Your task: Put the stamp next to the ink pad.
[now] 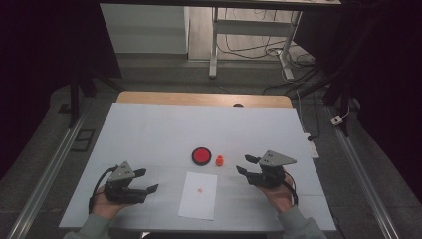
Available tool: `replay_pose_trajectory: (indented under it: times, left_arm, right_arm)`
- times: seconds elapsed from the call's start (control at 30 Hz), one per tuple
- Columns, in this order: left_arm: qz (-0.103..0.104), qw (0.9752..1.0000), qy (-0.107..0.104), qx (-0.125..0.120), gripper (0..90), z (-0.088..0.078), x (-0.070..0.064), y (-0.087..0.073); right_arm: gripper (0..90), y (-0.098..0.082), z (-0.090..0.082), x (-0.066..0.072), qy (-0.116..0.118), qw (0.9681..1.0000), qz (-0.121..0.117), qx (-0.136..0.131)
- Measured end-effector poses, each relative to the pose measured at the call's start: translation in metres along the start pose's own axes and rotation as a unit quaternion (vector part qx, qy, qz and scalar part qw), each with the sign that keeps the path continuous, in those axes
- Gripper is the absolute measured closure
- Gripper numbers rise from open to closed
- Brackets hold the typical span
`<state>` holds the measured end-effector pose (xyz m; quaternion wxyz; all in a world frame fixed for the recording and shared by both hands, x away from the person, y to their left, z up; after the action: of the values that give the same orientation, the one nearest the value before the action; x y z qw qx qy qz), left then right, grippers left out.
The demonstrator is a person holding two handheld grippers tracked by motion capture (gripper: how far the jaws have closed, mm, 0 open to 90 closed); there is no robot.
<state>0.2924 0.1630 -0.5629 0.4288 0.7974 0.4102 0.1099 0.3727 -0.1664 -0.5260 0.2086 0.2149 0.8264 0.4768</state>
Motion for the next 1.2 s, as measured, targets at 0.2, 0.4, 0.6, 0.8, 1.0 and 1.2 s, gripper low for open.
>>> replay_pose_trajectory:
  times: [0.2, 0.4, 0.6, 0.8, 1.0, 1.2]
  left_arm:
    - [0.0, 1.0, -0.002, 0.003, 26.3, 0.001, -0.001, -0.001]
    - [0.001, 1.0, -0.002, 0.002, 26.3, 0.002, -0.001, 0.0]
    - [-0.001, 1.0, -0.002, 0.001, 26.2, 0.001, 0.0, 0.0]
    - [-0.004, 1.0, -0.001, 0.003, 26.3, 0.003, 0.002, -0.001]
    - [-0.004, 1.0, -0.001, 0.002, 26.2, 0.003, 0.002, -0.001]
    - [-0.003, 1.0, 0.0, 0.003, 26.2, 0.003, 0.001, -0.001]
  right_arm:
    - [43.7, -0.018, -0.03, -0.01, -0.023, 0.9997, 0.004, -0.001]
    - [42.5, -0.04, -0.061, -0.019, -0.046, 0.9989, 0.01, 0.009]
    - [41.8, -0.059, -0.072, -0.023, -0.049, 0.9984, 0.01, 0.026]
    - [41.8, -0.066, -0.069, -0.022, -0.044, 0.9983, 0.007, 0.037]
    - [41.7, -0.063, -0.065, -0.017, -0.036, 0.9985, -0.005, 0.04]
    - [41.7, -0.061, -0.065, -0.016, -0.035, 0.9988, -0.003, 0.034]
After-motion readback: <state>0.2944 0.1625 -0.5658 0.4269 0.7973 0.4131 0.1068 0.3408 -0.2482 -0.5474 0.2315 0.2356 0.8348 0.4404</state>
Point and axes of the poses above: each handheld gripper's, and its own axes: z roughly forward along the jaws, y roughly out of its top, x roughly to its left, the point moved 9 cm from there along z, roughly forward along the jaws, and after that the axes turned 5 degrees about -z, right-handed, at the moved point
